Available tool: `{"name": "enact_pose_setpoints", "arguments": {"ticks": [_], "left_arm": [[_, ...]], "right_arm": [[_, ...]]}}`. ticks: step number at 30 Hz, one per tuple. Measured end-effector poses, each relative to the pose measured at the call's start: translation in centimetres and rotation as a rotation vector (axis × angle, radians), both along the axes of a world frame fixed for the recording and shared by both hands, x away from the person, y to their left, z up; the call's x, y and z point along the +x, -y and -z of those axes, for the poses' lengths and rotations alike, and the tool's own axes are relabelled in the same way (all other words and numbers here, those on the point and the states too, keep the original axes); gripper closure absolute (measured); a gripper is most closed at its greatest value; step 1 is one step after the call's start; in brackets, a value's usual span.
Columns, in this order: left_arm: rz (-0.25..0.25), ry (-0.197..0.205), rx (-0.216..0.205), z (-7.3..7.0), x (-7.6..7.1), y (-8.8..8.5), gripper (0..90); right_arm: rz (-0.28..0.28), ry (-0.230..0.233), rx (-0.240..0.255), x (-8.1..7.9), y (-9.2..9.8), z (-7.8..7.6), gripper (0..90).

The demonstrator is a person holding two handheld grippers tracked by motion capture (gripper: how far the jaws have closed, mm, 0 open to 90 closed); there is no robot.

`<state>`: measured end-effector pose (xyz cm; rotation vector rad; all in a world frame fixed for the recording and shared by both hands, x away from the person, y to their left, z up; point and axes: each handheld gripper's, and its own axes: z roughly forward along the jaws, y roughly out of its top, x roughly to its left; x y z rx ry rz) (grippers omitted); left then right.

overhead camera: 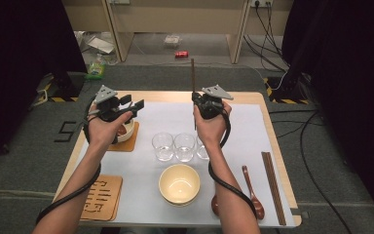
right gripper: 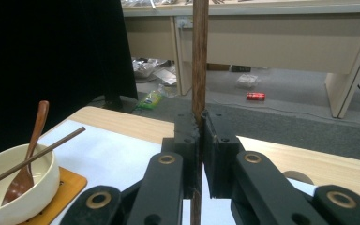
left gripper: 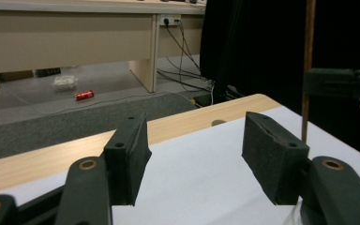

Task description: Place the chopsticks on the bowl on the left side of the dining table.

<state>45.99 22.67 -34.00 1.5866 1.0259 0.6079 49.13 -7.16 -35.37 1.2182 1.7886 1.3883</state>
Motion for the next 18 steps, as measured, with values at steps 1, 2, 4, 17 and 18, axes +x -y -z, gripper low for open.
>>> {"name": "enact_pose_setpoints", "arguments": {"ticks": [1,2,4,17,18], "left_arm": [[0.007,0.003,-0.001,-0.2,0.2,0.4,40.9],[0.014,0.007,-0.004,-0.4,0.4,0.8,41.0],[0.027,0.013,-0.004,-0.8,0.8,1.5,41.1],[0.132,0.04,0.02,-3.0,3.4,6.7,42.1],[0.14,0.037,0.022,-3.1,3.6,7.1,42.4]], "right_arm": [[-0.003,0.001,0.0,0.0,-0.1,0.0,84.9],[-0.005,0.0,0.002,0.0,-0.1,0.0,84.9],[-0.009,0.0,0.004,0.0,-0.3,0.1,84.9],[-0.032,-0.006,0.006,-0.1,-1.3,0.4,85.0],[-0.034,-0.007,0.006,-0.1,-1.4,0.4,84.9]]}}
